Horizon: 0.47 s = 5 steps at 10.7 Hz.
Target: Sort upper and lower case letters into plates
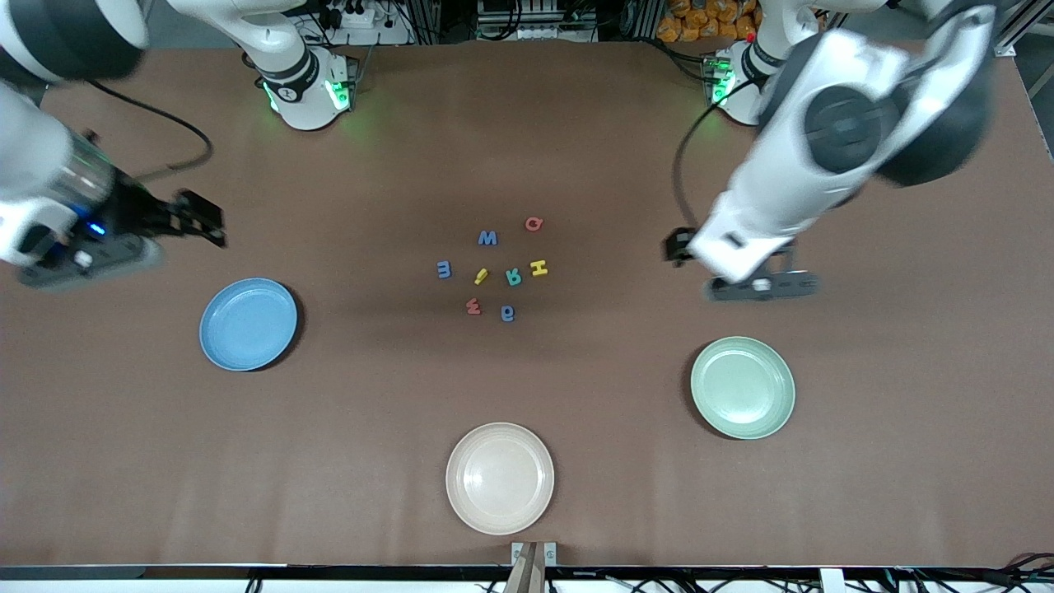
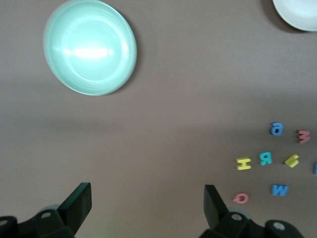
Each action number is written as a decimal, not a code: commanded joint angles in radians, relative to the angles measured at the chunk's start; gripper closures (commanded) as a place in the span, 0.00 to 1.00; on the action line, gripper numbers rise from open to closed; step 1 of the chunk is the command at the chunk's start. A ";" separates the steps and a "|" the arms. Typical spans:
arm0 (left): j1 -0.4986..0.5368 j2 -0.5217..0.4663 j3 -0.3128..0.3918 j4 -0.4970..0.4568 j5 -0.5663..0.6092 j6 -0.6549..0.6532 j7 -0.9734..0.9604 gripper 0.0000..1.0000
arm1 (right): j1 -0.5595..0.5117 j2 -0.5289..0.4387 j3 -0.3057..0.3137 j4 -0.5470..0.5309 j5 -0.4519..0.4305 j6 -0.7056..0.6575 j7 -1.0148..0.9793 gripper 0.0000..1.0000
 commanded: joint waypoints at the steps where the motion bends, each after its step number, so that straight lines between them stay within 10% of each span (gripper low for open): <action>1: -0.105 0.102 0.008 0.012 0.019 0.078 -0.157 0.00 | 0.052 0.110 -0.002 0.019 0.042 0.108 0.078 0.00; 5: -0.229 0.133 0.008 -0.209 0.019 0.386 -0.373 0.00 | 0.169 0.302 -0.004 0.017 0.033 0.282 0.228 0.00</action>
